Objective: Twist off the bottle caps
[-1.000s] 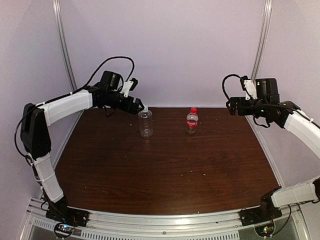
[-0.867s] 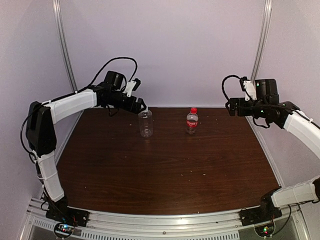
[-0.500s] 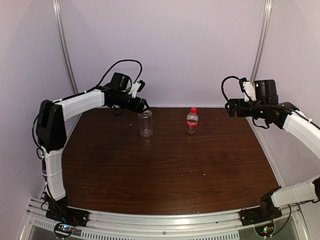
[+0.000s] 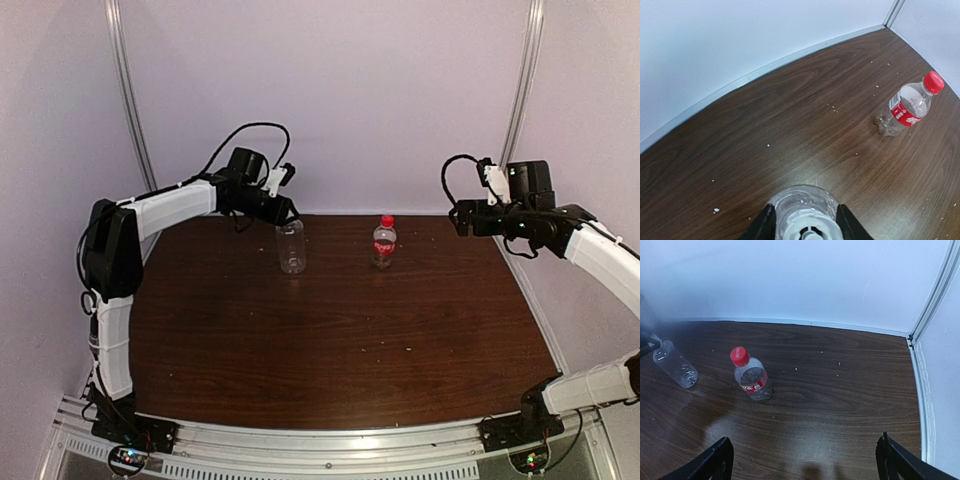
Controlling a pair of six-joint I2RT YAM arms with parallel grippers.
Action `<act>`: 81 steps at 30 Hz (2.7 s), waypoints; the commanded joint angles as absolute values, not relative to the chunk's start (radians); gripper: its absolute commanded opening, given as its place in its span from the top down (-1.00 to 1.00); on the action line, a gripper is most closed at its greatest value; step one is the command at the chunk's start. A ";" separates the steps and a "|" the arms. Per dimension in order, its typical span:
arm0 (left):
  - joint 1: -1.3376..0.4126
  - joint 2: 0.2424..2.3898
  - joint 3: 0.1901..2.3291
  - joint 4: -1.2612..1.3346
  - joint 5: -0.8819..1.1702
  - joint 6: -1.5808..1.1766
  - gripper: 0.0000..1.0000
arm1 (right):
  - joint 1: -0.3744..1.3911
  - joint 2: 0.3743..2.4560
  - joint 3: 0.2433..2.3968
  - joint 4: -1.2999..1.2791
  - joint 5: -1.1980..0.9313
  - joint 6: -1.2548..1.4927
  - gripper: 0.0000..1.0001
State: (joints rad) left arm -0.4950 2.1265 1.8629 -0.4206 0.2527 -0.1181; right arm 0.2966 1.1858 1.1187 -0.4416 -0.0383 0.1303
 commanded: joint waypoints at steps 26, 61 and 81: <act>-0.722 1.624 1.598 -0.403 0.474 -0.133 0.64 | 0.413 1.146 1.143 -0.343 -0.504 0.106 -1.00; -0.937 1.307 1.131 0.050 0.535 -0.416 0.67 | 0.871 1.368 1.053 -0.031 -0.771 0.029 -0.92; -0.939 1.235 1.010 0.181 0.501 -0.473 0.71 | 0.883 1.434 1.045 0.067 -0.845 0.093 -0.84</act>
